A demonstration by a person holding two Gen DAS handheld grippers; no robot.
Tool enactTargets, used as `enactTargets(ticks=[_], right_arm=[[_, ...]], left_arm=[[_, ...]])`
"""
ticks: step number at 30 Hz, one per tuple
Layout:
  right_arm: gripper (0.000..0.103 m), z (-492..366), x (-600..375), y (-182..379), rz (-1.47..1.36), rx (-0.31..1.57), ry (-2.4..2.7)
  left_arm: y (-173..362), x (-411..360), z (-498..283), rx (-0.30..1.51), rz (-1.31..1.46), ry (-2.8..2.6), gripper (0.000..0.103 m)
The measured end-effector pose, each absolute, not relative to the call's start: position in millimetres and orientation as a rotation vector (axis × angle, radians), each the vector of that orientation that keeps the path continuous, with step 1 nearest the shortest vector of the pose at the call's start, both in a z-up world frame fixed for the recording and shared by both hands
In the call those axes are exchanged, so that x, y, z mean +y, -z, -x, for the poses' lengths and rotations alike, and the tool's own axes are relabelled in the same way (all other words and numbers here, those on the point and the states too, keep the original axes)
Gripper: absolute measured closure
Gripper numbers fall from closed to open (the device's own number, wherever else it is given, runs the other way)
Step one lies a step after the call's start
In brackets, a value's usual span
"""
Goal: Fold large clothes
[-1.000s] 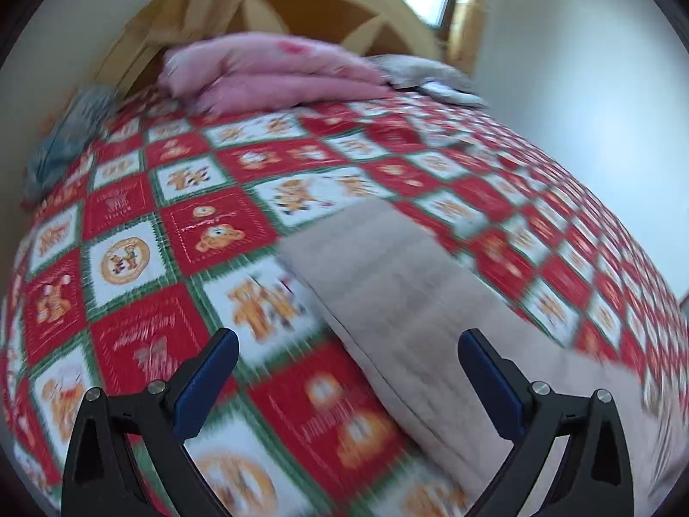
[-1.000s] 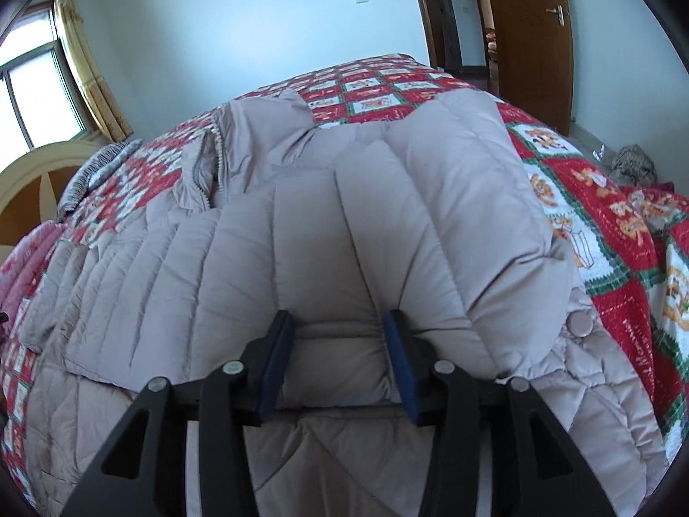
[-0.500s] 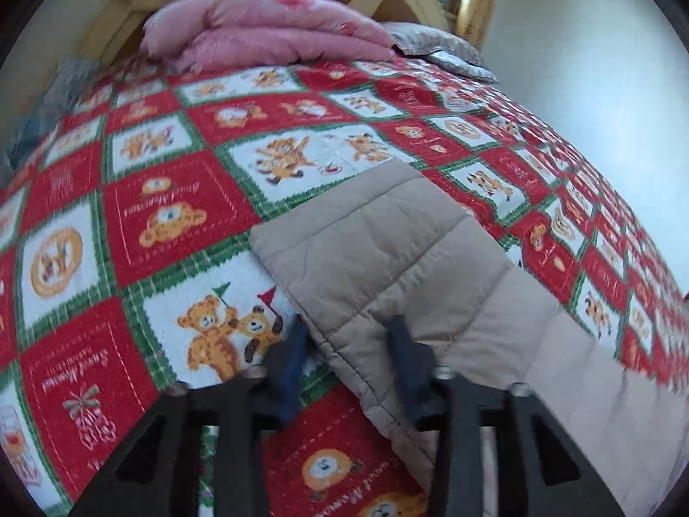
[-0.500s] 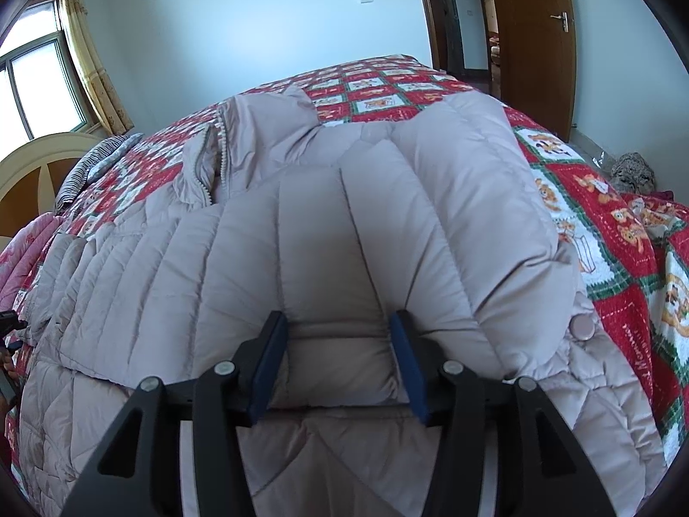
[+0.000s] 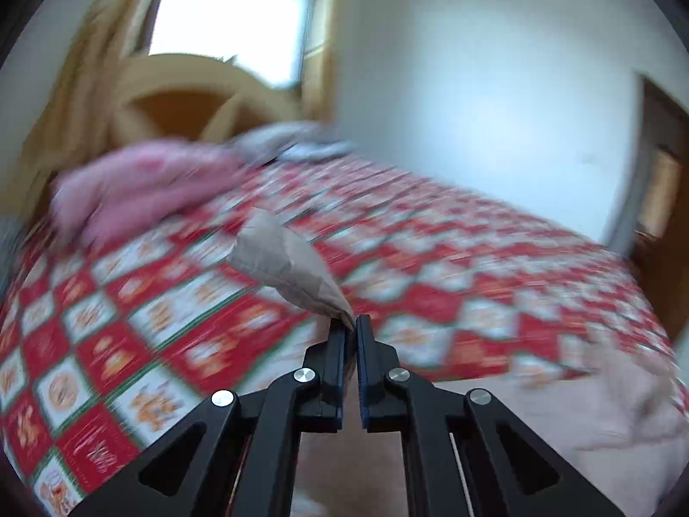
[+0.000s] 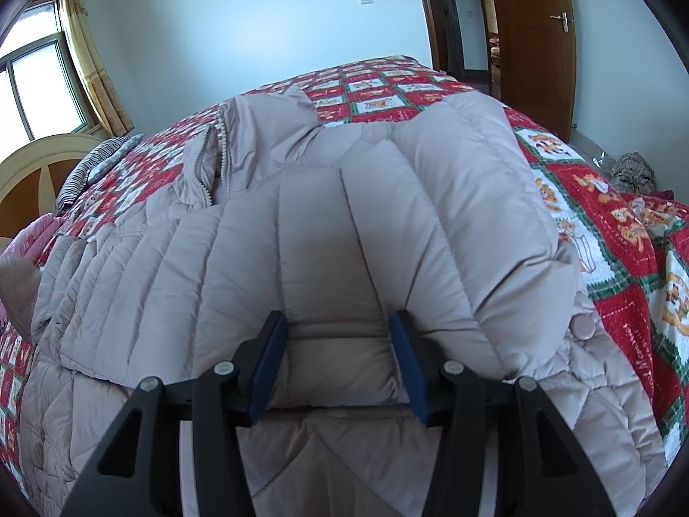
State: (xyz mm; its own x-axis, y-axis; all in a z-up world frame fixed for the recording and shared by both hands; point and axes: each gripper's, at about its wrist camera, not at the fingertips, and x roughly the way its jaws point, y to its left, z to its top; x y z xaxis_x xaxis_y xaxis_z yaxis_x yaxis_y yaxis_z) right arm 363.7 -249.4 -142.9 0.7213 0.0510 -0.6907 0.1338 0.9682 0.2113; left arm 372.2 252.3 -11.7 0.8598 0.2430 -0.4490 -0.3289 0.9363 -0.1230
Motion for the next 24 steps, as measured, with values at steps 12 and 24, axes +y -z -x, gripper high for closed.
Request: enactTargets(ticks=[12,24], right_arm=[[0.050,-361.8,-255.0,144.0,-0.297,0.751,0.026],[0.050,-361.8,-264.4,144.3,-0.365,0.733,-0.004]], left_arm=[[3.4,-30.3,-307.1,0.376,-0.118,0.353,0.099],[106.8,-82.5,-335.6,0.838,-0.084,0.441,0.094]])
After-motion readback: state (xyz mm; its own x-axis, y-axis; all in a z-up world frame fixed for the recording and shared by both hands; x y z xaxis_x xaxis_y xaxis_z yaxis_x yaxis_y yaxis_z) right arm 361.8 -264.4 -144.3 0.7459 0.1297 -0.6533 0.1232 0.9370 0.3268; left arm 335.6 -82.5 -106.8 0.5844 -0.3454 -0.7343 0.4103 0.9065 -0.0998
